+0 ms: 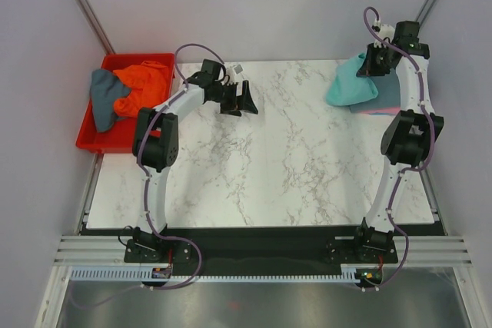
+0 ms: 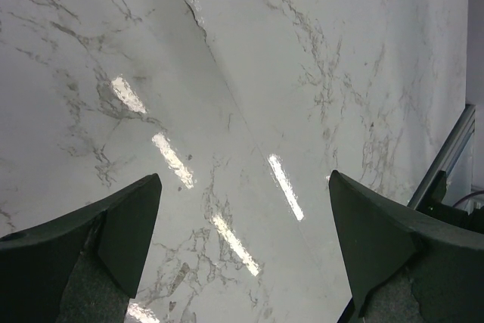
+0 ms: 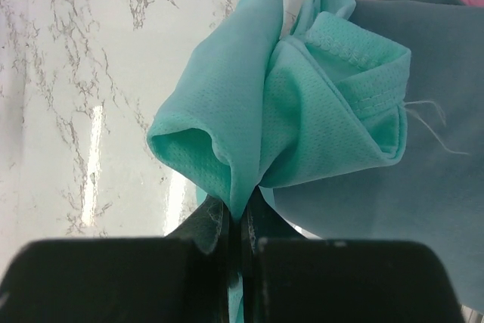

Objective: Fold and stack the t-shirts
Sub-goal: Neatly place the folded tshirt to the corner

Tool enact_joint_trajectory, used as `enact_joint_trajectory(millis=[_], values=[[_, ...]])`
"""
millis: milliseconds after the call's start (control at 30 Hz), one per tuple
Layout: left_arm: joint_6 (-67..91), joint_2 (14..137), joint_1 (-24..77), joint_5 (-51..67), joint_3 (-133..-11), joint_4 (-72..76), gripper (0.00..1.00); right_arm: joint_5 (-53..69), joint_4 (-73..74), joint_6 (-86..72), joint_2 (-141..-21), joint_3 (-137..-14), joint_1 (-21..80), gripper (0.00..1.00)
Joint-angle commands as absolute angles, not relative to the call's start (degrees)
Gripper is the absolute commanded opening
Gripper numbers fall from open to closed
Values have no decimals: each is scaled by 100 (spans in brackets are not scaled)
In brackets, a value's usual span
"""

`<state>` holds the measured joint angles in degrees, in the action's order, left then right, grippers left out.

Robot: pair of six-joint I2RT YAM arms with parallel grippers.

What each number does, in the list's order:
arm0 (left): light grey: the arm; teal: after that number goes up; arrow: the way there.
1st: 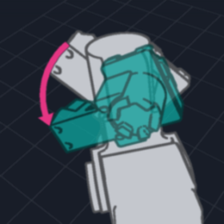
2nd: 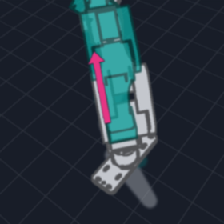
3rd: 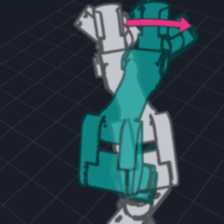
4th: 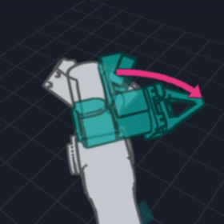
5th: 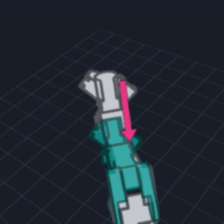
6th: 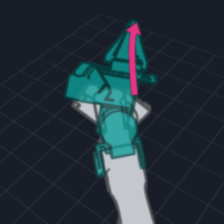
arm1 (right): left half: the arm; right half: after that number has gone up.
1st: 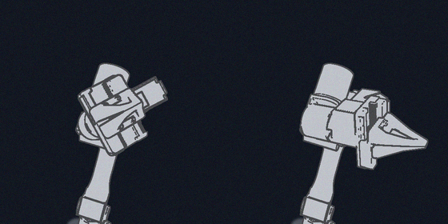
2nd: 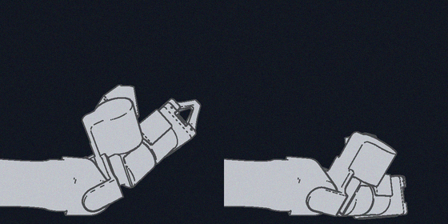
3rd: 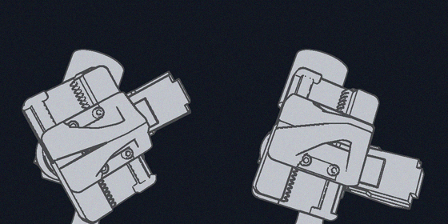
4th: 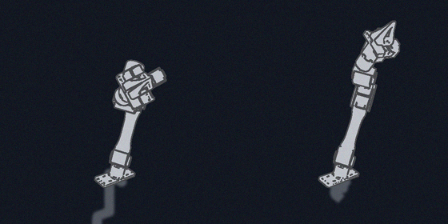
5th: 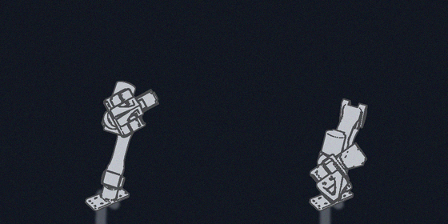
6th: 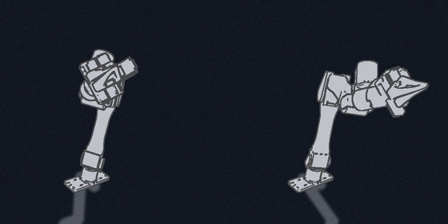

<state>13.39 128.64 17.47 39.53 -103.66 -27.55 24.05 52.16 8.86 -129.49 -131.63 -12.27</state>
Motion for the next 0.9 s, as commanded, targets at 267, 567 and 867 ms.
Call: enact_joint_trajectory(millis=[267,567,867], values=[[1090,12779,1872,3946,-10520,-2681,99,2479,5106,853,-12568,-13333,-1494,0],[1081,12850,1951,3920,-10582,-2689,99,2514,5063,800,-12463,-13403,-1845,0],[1055,12876,2039,3894,-10573,-2681,99,2373,4957,756,-12832,-13834,-2048,0]])
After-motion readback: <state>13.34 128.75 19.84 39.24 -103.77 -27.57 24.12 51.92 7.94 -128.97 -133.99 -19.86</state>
